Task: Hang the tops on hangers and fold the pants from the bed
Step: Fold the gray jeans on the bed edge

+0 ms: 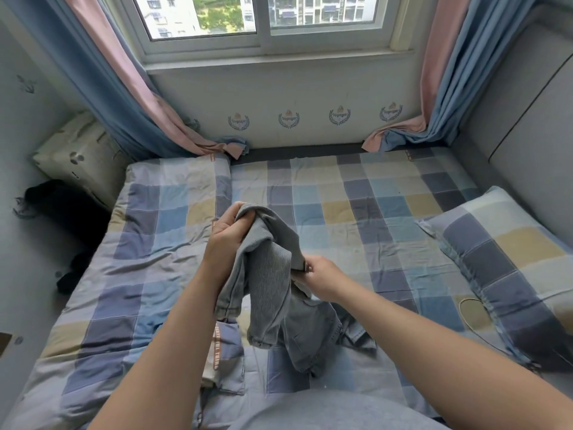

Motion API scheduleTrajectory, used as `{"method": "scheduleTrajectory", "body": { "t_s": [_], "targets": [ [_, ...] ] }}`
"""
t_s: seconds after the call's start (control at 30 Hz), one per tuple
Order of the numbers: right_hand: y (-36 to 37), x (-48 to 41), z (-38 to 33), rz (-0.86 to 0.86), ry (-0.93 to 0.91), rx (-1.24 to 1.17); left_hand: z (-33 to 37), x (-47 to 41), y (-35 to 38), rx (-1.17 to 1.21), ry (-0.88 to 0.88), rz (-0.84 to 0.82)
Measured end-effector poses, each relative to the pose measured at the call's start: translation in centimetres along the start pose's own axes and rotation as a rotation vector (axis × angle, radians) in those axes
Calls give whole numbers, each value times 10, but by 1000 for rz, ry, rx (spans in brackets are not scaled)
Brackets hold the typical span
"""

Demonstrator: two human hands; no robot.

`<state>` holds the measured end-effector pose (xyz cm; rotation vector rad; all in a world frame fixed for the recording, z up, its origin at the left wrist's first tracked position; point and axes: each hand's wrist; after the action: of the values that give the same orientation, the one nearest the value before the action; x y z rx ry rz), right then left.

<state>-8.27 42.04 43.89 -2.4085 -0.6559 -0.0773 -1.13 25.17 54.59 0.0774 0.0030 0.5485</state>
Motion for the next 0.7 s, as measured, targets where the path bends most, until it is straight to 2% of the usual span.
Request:
{"method": "scheduleTrajectory", "body": {
  "t_s": [0.17, 0.33, 0.4, 0.5, 0.53, 0.6, 0.7],
  "targets": [
    [-9, -5, 22, 62, 20, 123, -11, 2, -18, -75, -28, 24],
    [-35, -7, 31, 186, 39, 24, -28, -6, -39, -235, -48, 215],
    [-43, -3, 29, 184, 22, -53, -33, -11, -48, -406, -62, 316],
    [-46, 2, 15, 201, 13, -157, -37, -11, -52, -791, -103, 448],
    [-46, 3, 8, 218, 18, -202, -38, -10, -50, -830, -70, 442],
    [-45, 5, -9, 225, 48, -303, -38, -6, -42, -753, 39, 360],
    [-43, 10, -37, 227, 151, -460, -39, 2, -29, -623, 64, 77]
  ]
}}
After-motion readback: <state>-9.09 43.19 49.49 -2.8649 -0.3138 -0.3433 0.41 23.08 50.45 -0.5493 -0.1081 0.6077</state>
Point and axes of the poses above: each hand's wrist, its own x-axis away from the middle knuckle, its own y-axis out of the palm, z = x × y, and after that the axes turned 12 degrees about z, right-handed
